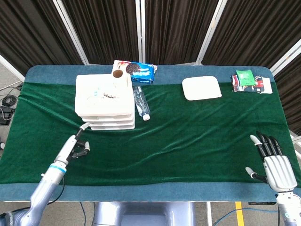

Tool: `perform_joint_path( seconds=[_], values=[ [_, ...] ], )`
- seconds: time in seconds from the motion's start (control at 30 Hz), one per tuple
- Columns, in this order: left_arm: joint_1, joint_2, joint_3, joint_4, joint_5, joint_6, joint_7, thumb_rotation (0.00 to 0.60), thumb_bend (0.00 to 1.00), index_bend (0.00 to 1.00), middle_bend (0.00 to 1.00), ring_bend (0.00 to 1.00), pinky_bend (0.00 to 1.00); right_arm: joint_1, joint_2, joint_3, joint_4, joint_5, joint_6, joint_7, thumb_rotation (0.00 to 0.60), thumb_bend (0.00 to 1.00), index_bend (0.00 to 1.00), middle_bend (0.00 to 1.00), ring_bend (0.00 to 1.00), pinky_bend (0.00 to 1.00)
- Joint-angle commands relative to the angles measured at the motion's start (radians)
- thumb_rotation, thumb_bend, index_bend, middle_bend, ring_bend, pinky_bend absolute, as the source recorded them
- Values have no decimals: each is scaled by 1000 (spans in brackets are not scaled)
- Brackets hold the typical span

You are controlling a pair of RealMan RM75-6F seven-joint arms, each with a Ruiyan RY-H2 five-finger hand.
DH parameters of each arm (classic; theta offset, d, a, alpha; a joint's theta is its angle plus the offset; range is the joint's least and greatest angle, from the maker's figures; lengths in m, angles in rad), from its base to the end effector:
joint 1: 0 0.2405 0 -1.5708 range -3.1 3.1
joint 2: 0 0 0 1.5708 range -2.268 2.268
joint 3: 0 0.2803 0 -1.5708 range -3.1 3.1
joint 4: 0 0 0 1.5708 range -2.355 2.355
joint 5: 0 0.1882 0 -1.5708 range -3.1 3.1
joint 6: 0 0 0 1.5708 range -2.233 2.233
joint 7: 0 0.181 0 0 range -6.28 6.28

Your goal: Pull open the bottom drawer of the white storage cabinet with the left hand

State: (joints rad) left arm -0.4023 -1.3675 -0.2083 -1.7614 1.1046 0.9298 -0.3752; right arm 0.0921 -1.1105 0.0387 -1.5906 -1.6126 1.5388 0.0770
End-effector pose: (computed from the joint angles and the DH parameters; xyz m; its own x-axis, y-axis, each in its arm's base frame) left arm -0.2357 0.3063 0.0342 -0.4355 0.3986 0.8071 0.9000 0.1739 0.3997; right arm -0.3052 -0.2171 0.1927 0.3550 0.0362 0.9341 -0.9253 -0.1286 0.3567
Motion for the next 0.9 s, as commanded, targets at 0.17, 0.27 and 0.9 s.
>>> perform_joint_path(
  seconds=[0.17, 0.27, 0.9],
  values=[
    [-70, -66, -23, 47, -87, -72, 29, 600, 762, 17, 897, 767, 721, -1, 11, 4, 0, 4, 3, 26, 600, 74, 44, 0, 0, 0],
    [-91, -92, -27, 63, -118, -81, 52, 600, 762, 25, 897, 767, 721, -2, 14, 5, 1, 2, 5, 34, 600, 74, 44, 0, 0, 0],
    [-159, -196, -51, 138, -230, -88, 122, 600, 764, 103, 897, 767, 721, -1, 23, 7, 2, 7, 2, 55, 600, 73, 44, 0, 0, 0]
  ],
)
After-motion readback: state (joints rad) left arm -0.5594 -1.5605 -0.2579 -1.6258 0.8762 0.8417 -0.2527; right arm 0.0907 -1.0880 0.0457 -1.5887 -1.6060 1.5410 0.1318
